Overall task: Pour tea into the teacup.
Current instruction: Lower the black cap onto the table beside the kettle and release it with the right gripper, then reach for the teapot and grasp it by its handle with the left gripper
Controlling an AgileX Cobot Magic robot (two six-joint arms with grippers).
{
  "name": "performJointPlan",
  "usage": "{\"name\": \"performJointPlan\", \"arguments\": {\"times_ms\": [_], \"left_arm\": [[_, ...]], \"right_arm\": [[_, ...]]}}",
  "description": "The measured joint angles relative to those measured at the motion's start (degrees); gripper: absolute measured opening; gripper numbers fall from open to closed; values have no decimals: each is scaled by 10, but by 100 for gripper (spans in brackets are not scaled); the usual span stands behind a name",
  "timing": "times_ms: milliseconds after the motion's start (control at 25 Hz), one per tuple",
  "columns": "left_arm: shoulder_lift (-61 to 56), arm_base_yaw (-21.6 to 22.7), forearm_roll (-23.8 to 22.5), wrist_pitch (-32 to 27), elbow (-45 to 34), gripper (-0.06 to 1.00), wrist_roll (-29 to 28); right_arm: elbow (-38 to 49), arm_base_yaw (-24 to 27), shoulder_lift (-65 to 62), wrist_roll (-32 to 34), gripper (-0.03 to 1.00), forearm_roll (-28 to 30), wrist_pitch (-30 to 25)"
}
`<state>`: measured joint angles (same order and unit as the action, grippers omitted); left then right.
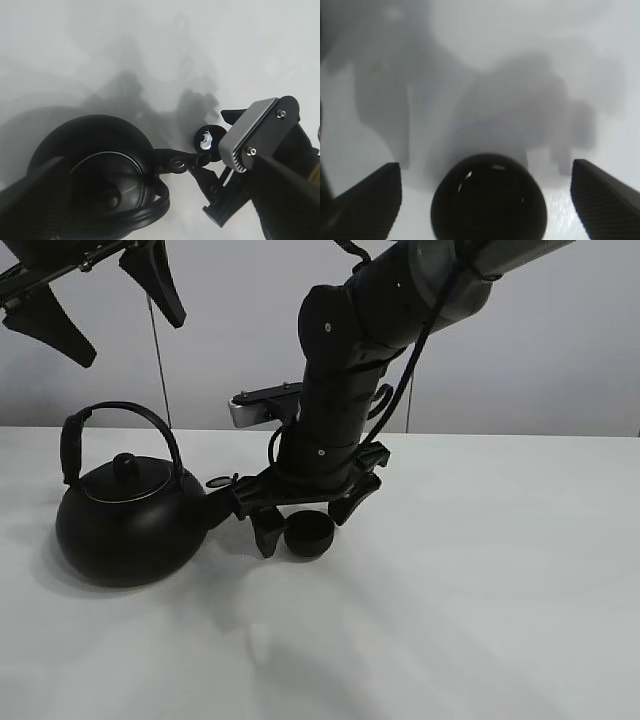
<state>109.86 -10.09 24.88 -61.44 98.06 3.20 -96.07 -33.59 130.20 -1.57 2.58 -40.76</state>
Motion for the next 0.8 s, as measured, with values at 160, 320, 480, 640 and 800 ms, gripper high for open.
{"name": "performJointPlan", "arguments": {"times_ms": [160,320,480,640,800], "left_arm": [[0,0,0,0,0,70,0],[0,0,0,0,0,70,0],[0,0,0,0,0,70,0],[0,0,0,0,0,70,0],[0,0,0,0,0,70,0]], "right_arm": [[0,2,-35,0,67,-7,-61],[0,31,-95,7,67,-6,-136],[-1,107,-154,16,67,32,-194],[0,236,-202,16,67,81,-259],[0,374,-249,27,62,66,-289]]}}
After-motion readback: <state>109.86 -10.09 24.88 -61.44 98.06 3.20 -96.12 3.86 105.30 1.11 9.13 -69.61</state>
